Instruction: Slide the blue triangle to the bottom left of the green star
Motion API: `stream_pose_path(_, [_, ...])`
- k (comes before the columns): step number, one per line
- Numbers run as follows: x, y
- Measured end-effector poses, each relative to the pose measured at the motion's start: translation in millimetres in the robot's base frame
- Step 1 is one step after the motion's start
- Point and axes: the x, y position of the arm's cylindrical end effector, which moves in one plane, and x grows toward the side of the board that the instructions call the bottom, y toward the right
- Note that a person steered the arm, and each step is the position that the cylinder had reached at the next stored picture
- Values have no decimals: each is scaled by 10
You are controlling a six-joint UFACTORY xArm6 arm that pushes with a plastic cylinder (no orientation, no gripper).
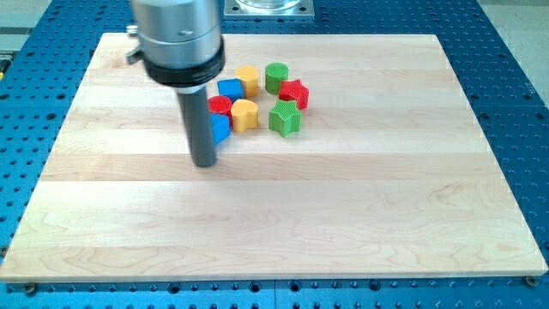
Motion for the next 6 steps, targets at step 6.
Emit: stream_pose_path(6, [-390, 240])
